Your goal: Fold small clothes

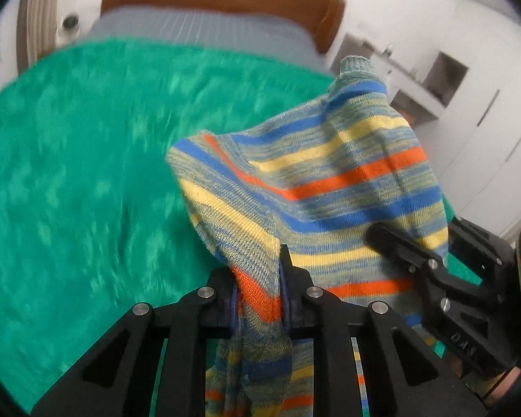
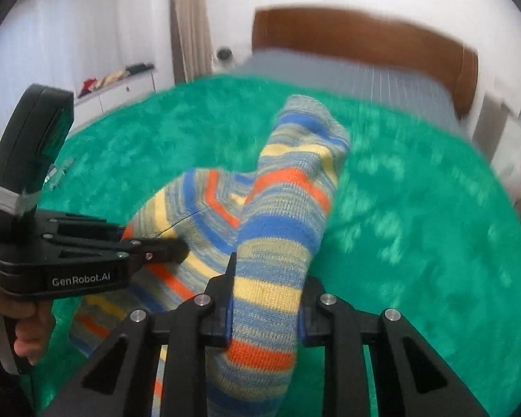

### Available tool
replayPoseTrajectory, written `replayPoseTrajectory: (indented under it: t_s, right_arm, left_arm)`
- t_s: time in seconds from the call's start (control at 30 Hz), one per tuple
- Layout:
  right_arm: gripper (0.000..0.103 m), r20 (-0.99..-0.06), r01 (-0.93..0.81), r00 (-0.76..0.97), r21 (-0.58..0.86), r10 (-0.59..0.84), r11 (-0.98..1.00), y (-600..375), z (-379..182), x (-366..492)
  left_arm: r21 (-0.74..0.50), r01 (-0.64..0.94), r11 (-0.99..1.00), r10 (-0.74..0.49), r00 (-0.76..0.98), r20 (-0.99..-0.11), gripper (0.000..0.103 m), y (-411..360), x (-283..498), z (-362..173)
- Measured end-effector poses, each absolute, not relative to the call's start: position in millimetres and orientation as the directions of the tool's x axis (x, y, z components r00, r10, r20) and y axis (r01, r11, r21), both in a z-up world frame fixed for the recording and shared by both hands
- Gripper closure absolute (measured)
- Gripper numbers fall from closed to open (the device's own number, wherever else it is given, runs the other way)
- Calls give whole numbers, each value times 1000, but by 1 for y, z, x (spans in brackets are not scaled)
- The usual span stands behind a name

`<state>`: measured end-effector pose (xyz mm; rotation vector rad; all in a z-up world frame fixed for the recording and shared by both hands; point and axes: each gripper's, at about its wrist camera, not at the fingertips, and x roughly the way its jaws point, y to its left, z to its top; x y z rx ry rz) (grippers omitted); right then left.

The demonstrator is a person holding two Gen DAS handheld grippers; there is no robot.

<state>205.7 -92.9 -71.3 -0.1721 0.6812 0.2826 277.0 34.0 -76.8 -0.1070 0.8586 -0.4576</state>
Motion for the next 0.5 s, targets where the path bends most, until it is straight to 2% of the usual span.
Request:
replayPoseTrajectory:
  t_s: [0.03,0.1,0.13,0.17,0.2,0.23,0.27,0.3,0.4,0.5]
  right_arm:
    - [78,-624,-309,753,-57,208,949,-96,-62,207]
    - [77,-614,-293,756,-10,225,956,-107,-49,218]
    - [76,-620,-274,749,33,235,961,-119,-45,225]
    - [70,-630,-262,741,49,234,964,-124,-47,230]
    - [56,-654,-235,725,60,216,970,-132,-50,236]
    - [44,-680,-193,712,49,175,980,-144,-57,238]
    - [24,-690,-171,708,37,150,984,-152,-61,235]
    - [17,-695,-160,706,28,134,987,-157,-64,232]
    - [16,-723,-121,687,-10,76,993,-172,-72,211]
    - [11,-724,-115,688,-49,44,992,-175,-73,181]
  left_arm:
    - [-263,352,898,-429,573,-698,83,33,278,-72]
    - [-241,356,903,-416,585,-696,71,27,283,-70]
    - [-227,351,909,-403,591,-699,53,24,285,-74]
    - [-200,340,919,-376,600,-706,30,26,285,-81]
    - [-165,322,932,-338,617,-711,23,26,282,-88]
    - [-130,306,943,-304,636,-709,17,29,275,-91]
    - [-95,294,951,-273,656,-703,17,30,267,-95]
    - [-51,283,958,-237,677,-697,15,32,257,-99]
    - [35,244,969,-161,736,-658,6,36,228,-100]
    - [95,189,977,-105,821,-560,1,40,191,-87]
